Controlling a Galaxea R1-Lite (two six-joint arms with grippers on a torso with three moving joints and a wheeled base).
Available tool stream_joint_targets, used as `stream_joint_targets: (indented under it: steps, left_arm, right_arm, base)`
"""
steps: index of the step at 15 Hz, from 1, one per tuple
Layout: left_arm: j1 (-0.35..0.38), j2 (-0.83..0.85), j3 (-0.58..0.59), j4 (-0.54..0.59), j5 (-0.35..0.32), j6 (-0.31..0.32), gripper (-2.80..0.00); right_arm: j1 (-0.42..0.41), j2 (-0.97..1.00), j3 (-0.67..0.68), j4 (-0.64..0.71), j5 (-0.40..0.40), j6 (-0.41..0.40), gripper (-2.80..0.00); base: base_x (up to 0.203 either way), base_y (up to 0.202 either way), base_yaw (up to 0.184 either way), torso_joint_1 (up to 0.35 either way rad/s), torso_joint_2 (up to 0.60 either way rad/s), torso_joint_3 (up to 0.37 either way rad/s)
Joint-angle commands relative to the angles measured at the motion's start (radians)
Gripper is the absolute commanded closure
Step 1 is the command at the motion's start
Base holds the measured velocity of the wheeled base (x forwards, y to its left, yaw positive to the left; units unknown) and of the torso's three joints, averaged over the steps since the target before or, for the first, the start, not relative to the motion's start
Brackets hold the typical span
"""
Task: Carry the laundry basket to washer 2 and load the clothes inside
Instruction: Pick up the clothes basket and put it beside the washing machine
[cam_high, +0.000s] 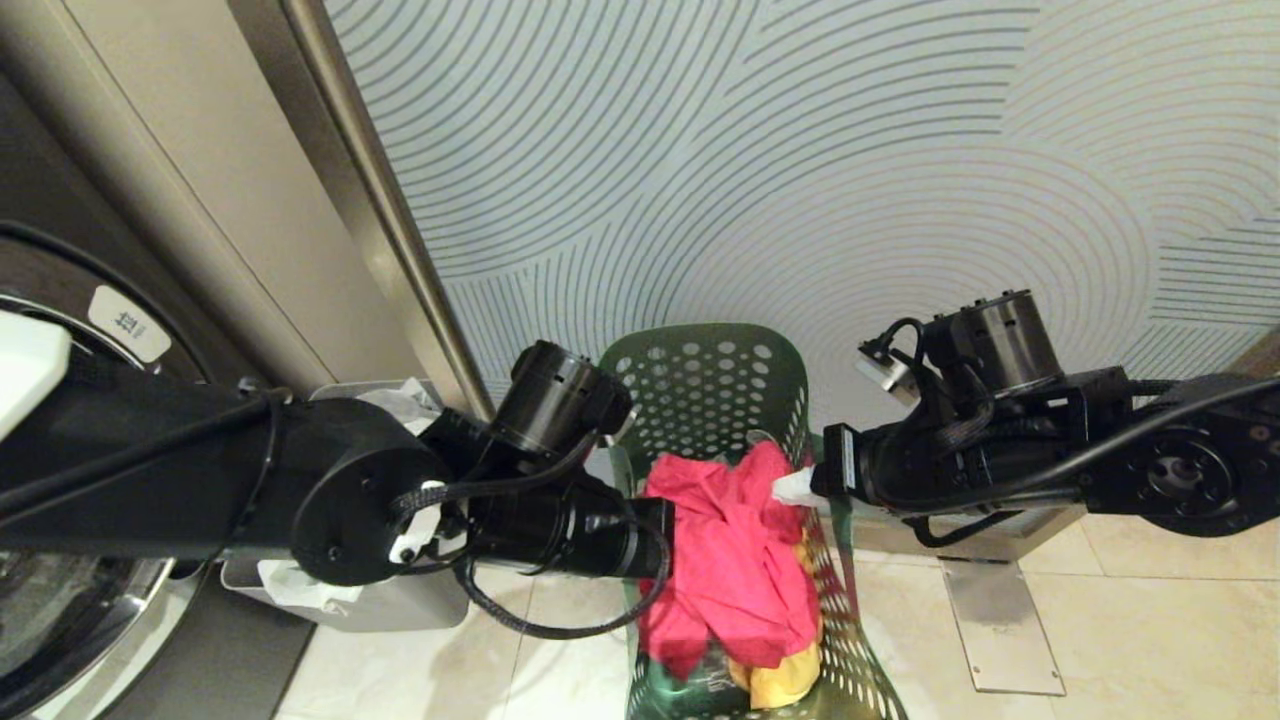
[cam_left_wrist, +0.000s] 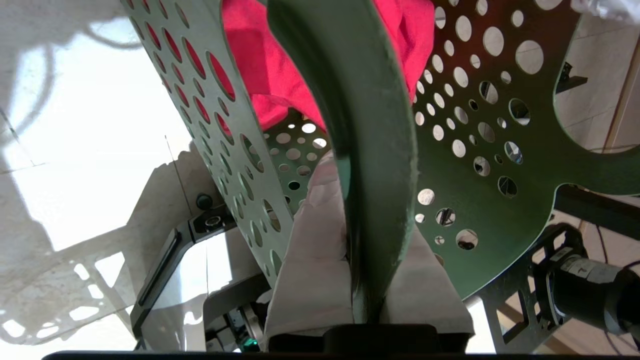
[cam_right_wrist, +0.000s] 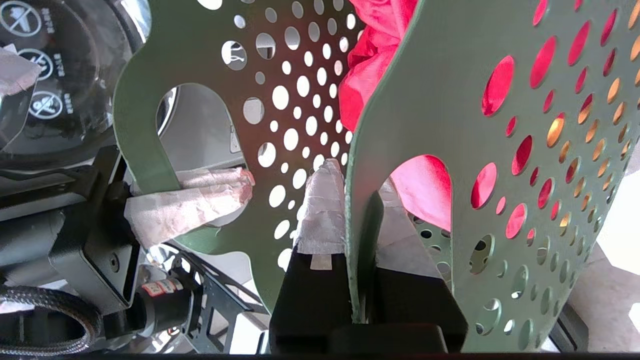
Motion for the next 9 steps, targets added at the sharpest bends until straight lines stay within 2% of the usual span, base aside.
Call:
stream_joint_targets:
  steps: [1, 9]
  left_arm:
    - [-0.006, -0.001, 0.002, -0.001, -0.002, -0.003, 0.00]
    - [-0.048, -0.019, 0.005, 0.002, -0.005, -0.005, 0.00]
  right_arm:
    - [0.000, -0.005, 0.002, -0.002, 0.001, 0.003, 0.00]
    - [0.000, -0.012, 0.009, -0.007, -0.026, 0.003, 0.00]
  base:
    - [0.000, 0.000, 0.000, 0.004, 0.00, 0.205]
    - [0.000, 0.000, 0.000, 0.001, 0.00, 0.202]
